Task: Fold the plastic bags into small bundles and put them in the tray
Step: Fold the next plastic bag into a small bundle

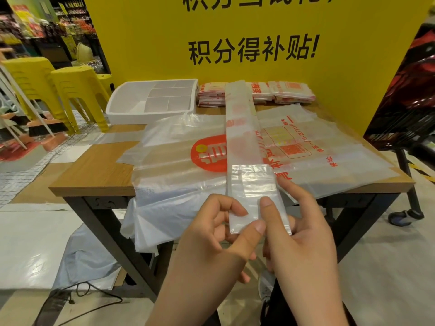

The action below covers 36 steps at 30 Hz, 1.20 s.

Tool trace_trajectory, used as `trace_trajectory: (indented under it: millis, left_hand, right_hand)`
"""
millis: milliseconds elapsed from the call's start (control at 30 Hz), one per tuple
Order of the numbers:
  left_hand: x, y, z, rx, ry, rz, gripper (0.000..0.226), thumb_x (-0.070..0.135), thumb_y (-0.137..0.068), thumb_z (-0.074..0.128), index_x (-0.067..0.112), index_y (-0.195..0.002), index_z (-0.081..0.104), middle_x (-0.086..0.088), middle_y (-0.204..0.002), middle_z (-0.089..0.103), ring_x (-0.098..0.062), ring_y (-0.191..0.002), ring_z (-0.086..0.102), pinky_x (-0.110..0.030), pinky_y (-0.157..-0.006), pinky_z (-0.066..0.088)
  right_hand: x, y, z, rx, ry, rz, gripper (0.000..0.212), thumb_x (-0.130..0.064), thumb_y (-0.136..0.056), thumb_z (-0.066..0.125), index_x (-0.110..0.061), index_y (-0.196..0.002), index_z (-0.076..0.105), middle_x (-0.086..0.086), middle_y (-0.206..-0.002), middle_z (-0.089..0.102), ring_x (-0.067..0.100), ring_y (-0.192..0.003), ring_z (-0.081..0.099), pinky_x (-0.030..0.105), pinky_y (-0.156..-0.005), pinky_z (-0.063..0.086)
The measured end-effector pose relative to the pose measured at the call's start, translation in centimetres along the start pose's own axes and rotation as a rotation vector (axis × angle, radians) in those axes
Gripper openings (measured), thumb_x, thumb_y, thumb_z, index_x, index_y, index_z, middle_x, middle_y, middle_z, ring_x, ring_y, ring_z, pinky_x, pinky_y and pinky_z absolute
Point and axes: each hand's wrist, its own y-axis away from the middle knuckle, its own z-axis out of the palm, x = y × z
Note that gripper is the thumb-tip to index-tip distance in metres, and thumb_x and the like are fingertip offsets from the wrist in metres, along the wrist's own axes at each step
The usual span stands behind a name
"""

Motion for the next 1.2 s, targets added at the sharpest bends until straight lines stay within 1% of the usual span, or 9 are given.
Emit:
trace_trajectory:
  millis: [67, 200, 267, 367, 533, 700, 900, 1067, 1200]
  left_hand:
    - [0.0, 0.0, 0.1, 0.006, -0.012, 0.005, 0.021, 0.023, -0.086, 0.074, 0.035, -0.084, 0.058, 0.002, -0.072, 0.065, -0.015, -0.060, 0.065, -0.034, -0.049, 0.055]
    - [0.0, -0.2, 0.0, 0.028, 0.011, 0.014, 0.022, 0.018, -0.090, 0.070, 0.036, -0.083, 0.058, -0.001, -0.065, 0.064, -0.016, -0.053, 0.061, -0.033, -0.047, 0.053]
    - [0.1, -0.2, 0.0, 0.043, 0.031, 0.012, 0.021, 0.019, -0.092, 0.068, 0.036, -0.083, 0.059, -0.003, -0.061, 0.063, -0.017, -0.052, 0.060, -0.032, -0.046, 0.051]
    - [0.2, -0.3, 0.2, 0.045, 0.065, -0.003, 0.015, 0.025, -0.094, 0.064, 0.035, -0.084, 0.061, -0.005, -0.061, 0.064, -0.018, -0.049, 0.057, -0.032, -0.047, 0.049]
    - [0.2, -0.4, 0.4, 0.036, 0.082, -0.003, 0.014, 0.031, -0.098, 0.057, 0.036, -0.085, 0.060, -0.006, -0.059, 0.060, -0.018, -0.046, 0.048, -0.030, -0.046, 0.045]
    - [0.0, -0.4, 0.3, 0.059, 0.074, 0.027, 0.011, 0.034, -0.090, 0.067, 0.040, -0.090, 0.059, 0.000, -0.058, 0.057, -0.013, -0.046, 0.048, -0.029, -0.044, 0.041]
    - [0.2, -0.6, 0.4, 0.091, 0.117, -0.010, 0.025, 0.016, -0.092, 0.067, 0.040, -0.087, 0.061, -0.001, -0.056, 0.058, -0.014, -0.039, 0.041, -0.026, -0.040, 0.033]
    - [0.7, -0.5, 0.5, 0.080, 0.190, -0.069, 0.018, 0.015, -0.093, 0.066, 0.033, -0.094, 0.064, -0.002, -0.054, 0.056, -0.011, -0.037, 0.041, -0.023, -0.037, 0.032]
    - [0.8, -0.3, -0.3, -0.052, 0.109, -0.059, 0.017, 0.027, -0.092, 0.067, 0.036, -0.106, 0.063, 0.004, -0.061, 0.063, -0.008, -0.046, 0.050, -0.019, -0.045, 0.039]
  right_hand:
    - [-0.1, 0.0, -0.1, -0.022, -0.015, 0.018, 0.033, -0.049, -0.089, 0.063, -0.063, -0.117, 0.052, 0.012, -0.056, 0.058, 0.033, -0.050, 0.057, 0.046, -0.052, 0.053]
    - [0.0, 0.2, -0.4, -0.117, -0.127, 0.045, 0.037, -0.048, -0.087, 0.060, -0.062, -0.120, 0.052, 0.008, -0.059, 0.062, 0.020, -0.053, 0.062, 0.038, -0.057, 0.055]
    - [0.3, 0.4, -0.5, -0.121, -0.135, 0.018, 0.041, -0.042, -0.087, 0.062, -0.061, -0.122, 0.052, 0.002, -0.061, 0.061, 0.018, -0.057, 0.062, 0.040, -0.062, 0.056]
    - [0.6, 0.4, -0.6, -0.117, -0.144, 0.009, 0.042, -0.028, -0.093, 0.062, -0.058, -0.121, 0.055, -0.001, -0.058, 0.056, 0.015, -0.054, 0.056, 0.038, -0.057, 0.050]
    - [0.3, 0.2, -0.6, -0.116, -0.205, 0.044, 0.044, -0.024, -0.096, 0.061, -0.061, -0.118, 0.053, 0.005, -0.052, 0.050, 0.015, -0.047, 0.047, 0.030, -0.048, 0.043]
    - [0.0, 0.3, -0.2, -0.111, -0.269, 0.047, 0.046, -0.022, -0.095, 0.062, -0.058, -0.122, 0.053, 0.004, -0.050, 0.048, 0.013, -0.045, 0.045, 0.024, -0.045, 0.041]
    - [-0.1, 0.1, -0.2, -0.162, -0.314, 0.081, 0.050, -0.019, -0.097, 0.059, -0.056, -0.129, 0.049, 0.010, -0.052, 0.052, 0.017, -0.044, 0.046, 0.023, -0.045, 0.043]
    - [-0.5, -0.4, -0.7, -0.207, -0.350, 0.100, 0.037, -0.020, -0.100, 0.054, -0.048, -0.123, 0.058, 0.012, -0.051, 0.053, 0.021, -0.043, 0.049, 0.025, -0.050, 0.049]
    - [-0.8, -0.6, -1.0, -0.227, -0.363, 0.132, 0.032, -0.018, -0.099, 0.054, -0.040, -0.121, 0.062, 0.012, -0.050, 0.052, 0.022, -0.043, 0.048, 0.025, -0.048, 0.048]
